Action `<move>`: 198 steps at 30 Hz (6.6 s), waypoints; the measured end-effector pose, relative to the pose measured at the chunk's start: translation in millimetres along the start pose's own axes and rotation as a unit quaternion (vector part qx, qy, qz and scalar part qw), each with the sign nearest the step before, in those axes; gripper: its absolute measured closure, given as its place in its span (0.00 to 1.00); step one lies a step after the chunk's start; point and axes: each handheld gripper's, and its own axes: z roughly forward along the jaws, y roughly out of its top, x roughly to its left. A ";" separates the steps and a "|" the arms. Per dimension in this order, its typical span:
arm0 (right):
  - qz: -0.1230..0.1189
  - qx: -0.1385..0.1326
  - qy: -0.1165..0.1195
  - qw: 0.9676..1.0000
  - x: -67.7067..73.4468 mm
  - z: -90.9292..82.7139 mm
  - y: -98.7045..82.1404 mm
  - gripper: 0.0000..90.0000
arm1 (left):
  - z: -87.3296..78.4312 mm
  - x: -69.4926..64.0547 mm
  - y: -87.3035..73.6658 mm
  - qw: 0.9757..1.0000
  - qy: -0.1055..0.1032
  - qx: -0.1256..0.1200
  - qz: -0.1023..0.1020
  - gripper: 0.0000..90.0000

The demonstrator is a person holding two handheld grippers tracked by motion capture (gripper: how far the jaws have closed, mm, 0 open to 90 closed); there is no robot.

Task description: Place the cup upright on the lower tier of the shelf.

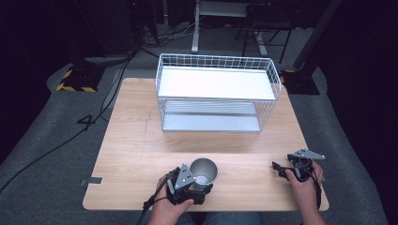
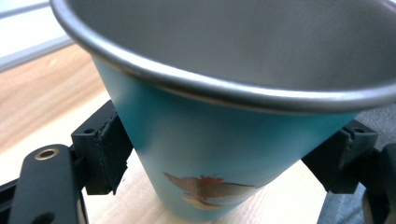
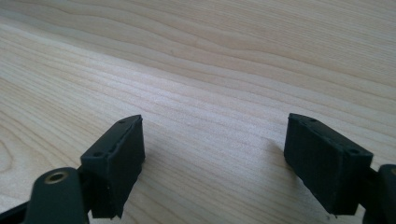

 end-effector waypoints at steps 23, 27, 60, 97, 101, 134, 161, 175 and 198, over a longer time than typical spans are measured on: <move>0.000 0.000 0.000 1.000 0.0 0.0 -0.1 0.23 | 1.4 32.9 40.7 0.999 0.037 -0.030 -0.025 0.21; 0.000 0.000 0.000 1.000 0.1 0.0 -0.1 0.23 | 7.6 41.9 48.8 0.998 0.046 -0.038 -0.031 0.21; 0.000 0.000 0.000 1.000 0.2 0.0 -0.1 0.23 | 68.2 97.1 92.0 0.992 0.083 -0.057 -0.071 0.21; 0.003 -0.001 -0.002 1.000 1.0 -0.2 -0.3 0.23 | 132.7 130.6 105.6 0.973 0.183 -0.108 -0.089 0.21; 0.003 -0.001 -0.002 1.000 1.0 -0.2 -0.3 0.23 | 134.5 128.7 105.1 0.972 0.184 -0.106 -0.100 0.21; 0.003 -0.001 -0.002 1.000 1.0 -0.2 -0.3 0.23 | 167.0 140.8 101.4 0.972 0.188 -0.076 -0.114 0.20; 0.003 -0.001 -0.002 1.000 1.0 -0.2 -0.3 0.23 | 130.0 130.6 101.1 0.973 0.186 -0.089 -0.099 0.17; 0.003 -0.001 -0.002 1.000 1.0 -0.2 -0.3 0.23 | 76.3 122.4 89.7 0.975 0.177 -0.091 -0.094 0.17; 0.002 -0.001 -0.001 1.000 1.0 -0.1 -0.2 0.23 | 2.1 91.0 76.6 0.985 0.148 -0.072 -0.059 0.19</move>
